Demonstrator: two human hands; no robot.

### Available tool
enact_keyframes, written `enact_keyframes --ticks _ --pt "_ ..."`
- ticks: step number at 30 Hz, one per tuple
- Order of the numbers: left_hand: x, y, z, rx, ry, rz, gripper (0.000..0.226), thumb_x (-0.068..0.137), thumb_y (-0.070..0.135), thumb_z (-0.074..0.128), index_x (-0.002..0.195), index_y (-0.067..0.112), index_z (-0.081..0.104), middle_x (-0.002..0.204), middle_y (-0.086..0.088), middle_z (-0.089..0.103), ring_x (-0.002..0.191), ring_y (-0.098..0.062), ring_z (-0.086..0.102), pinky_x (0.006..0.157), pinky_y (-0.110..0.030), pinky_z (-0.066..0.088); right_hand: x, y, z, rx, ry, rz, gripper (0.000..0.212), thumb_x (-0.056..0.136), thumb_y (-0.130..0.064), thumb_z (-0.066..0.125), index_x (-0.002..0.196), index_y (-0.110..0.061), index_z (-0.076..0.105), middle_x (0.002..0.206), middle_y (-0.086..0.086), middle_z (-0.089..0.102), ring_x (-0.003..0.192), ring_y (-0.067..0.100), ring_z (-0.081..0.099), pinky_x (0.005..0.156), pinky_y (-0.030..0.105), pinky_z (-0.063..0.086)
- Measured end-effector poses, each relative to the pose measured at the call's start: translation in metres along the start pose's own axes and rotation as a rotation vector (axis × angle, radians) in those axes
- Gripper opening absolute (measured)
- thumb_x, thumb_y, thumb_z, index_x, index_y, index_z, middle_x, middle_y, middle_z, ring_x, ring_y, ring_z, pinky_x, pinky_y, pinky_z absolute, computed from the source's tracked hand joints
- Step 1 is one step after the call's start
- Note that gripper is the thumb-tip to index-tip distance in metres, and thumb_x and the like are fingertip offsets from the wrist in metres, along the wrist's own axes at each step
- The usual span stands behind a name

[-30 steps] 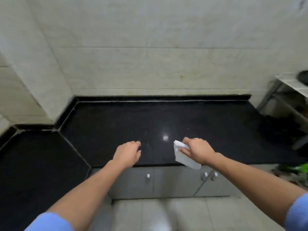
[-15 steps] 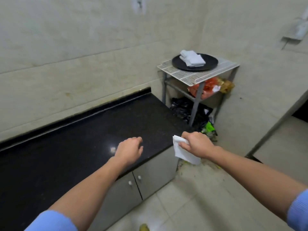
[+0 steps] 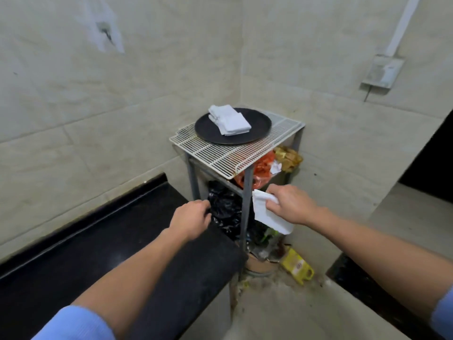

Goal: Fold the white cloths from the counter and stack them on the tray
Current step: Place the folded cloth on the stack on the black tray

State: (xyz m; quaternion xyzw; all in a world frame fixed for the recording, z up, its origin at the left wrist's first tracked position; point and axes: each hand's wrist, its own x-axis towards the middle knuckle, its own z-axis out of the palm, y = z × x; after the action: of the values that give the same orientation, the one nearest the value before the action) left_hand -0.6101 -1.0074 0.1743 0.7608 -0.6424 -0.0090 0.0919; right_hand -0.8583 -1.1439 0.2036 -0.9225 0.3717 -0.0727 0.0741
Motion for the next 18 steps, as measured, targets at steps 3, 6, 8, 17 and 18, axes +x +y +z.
enact_keyframes --ticks 3,6,8,17,18 --pt "0.062 -0.002 -0.014 -0.019 0.042 0.016 0.021 0.092 0.032 0.049 0.106 0.019 0.056 0.106 -0.003 0.063 0.099 -0.027 0.060 0.070 -0.035 0.044 0.054 0.017 -0.034 -0.044 0.092 0.006 0.013 0.083 -0.035 0.054 0.091 -0.024 0.054 0.094 0.003 0.065 0.089 0.029 0.061 0.064 0.034 0.042" --pt "0.110 -0.007 -0.020 -0.051 0.046 0.028 0.019 0.092 0.031 0.050 0.105 0.018 0.056 0.102 -0.002 0.062 0.097 -0.026 0.059 0.067 -0.033 0.041 0.102 0.032 -0.062 -0.006 0.138 0.002 0.008 0.081 -0.031 0.053 0.084 -0.023 0.054 0.090 0.002 0.063 0.086 0.028 0.061 0.066 0.035 0.045" --pt "0.138 -0.012 -0.021 -0.075 0.062 0.023 0.020 0.092 0.030 0.049 0.107 0.019 0.058 0.101 -0.001 0.063 0.096 -0.024 0.059 0.068 -0.034 0.042 0.138 0.042 -0.079 0.000 0.150 0.003 0.003 0.082 -0.028 0.053 0.084 -0.026 0.053 0.088 0.001 0.062 0.084 0.027 0.060 0.067 0.034 0.043" --pt "0.249 -0.031 -0.010 -0.065 0.154 -0.086 0.020 0.091 0.029 0.050 0.104 0.016 0.059 0.100 -0.003 0.059 0.094 -0.023 0.057 0.077 -0.038 0.050 0.315 0.088 -0.102 0.046 0.025 -0.165 0.011 0.085 -0.026 0.053 0.094 -0.026 0.061 0.100 0.001 0.065 0.092 0.026 0.058 0.073 0.038 0.048" --pt "0.261 -0.032 -0.008 -0.060 0.167 -0.106 0.021 0.091 0.029 0.050 0.106 0.016 0.059 0.101 -0.002 0.058 0.094 -0.022 0.057 0.078 -0.039 0.050 0.334 0.091 -0.102 0.043 -0.011 -0.199 0.012 0.086 -0.025 0.054 0.095 -0.025 0.061 0.101 0.001 0.064 0.092 0.025 0.057 0.074 0.037 0.047"
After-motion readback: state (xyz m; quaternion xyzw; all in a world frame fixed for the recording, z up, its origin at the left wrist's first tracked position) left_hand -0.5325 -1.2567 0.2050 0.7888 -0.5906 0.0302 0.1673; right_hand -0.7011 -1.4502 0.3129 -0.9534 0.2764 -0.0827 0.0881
